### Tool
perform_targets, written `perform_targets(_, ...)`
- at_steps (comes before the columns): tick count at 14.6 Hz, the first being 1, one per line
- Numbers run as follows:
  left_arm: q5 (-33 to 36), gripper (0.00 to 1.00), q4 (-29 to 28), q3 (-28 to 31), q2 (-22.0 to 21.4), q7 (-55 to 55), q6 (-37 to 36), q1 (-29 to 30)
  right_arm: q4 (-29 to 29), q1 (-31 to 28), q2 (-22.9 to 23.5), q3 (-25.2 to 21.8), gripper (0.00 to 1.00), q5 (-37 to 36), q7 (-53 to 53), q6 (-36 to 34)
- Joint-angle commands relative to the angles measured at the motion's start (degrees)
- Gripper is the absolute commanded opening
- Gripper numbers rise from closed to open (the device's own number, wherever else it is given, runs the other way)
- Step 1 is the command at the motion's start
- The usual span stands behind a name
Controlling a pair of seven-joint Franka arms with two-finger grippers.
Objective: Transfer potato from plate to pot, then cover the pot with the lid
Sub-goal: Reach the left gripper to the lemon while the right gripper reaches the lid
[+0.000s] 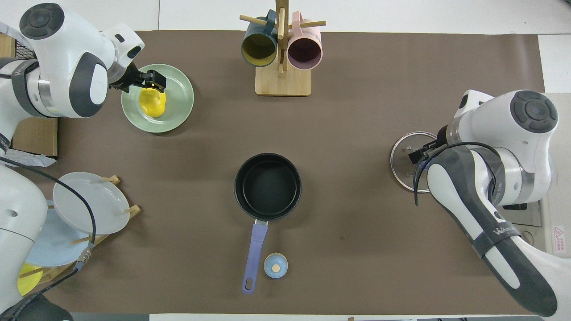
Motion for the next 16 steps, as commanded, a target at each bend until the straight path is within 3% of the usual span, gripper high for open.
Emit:
perform_targets(1,1.47,1.00,-3.81,0.89,0.04,-2.29,5.32,-1.01,-1.79,-0.21,-0.57,0.16,1.00,1.10,3.22,1.89)
perform_targets(9,3.15,1.00,-7.52,1.59,-0.84,-5.11,6.66,-1.89,-4.69,-0.64,-0.66,0.16,0.95,1.10,2.88,4.70)
perform_targets(10,3.15,0.95,-7.60,1.59,-0.84,-5.11,6.75,-1.89,-4.52,-0.82,-0.30,0.16,0.95,1.10,2.88,4.35)
perform_targets(11,3.15,0.80,-7.43,1.59,-0.84,-5.02,6.31,-1.89,-4.17,-0.82,-0.30,0.16,0.95,1.10,2.88,3.56)
perform_targets(12,3.15,0.48,-7.26,1.59,-0.84,-4.84,6.22,-1.80,-4.17,-0.82,-0.30,0.16,0.90,1.10,2.88,3.73)
perform_targets(13,3.15,0.09,-7.08,1.59,-0.84,-4.93,5.96,-1.80,-4.17,-0.73,-0.30,0.16,0.86,1.10,2.88,3.47)
perform_targets(14,3.15,0.00,-6.90,1.68,-0.93,-5.02,5.78,-1.97,-4.25,-0.73,-0.30,0.16,0.82,1.10,2.88,3.47)
perform_targets(16,2.62,0.00,-5.68,1.59,-1.28,-6.33,4.55,-2.67,-4.25,-0.82,-0.39,0.16,0.79,1.10,2.88,3.03)
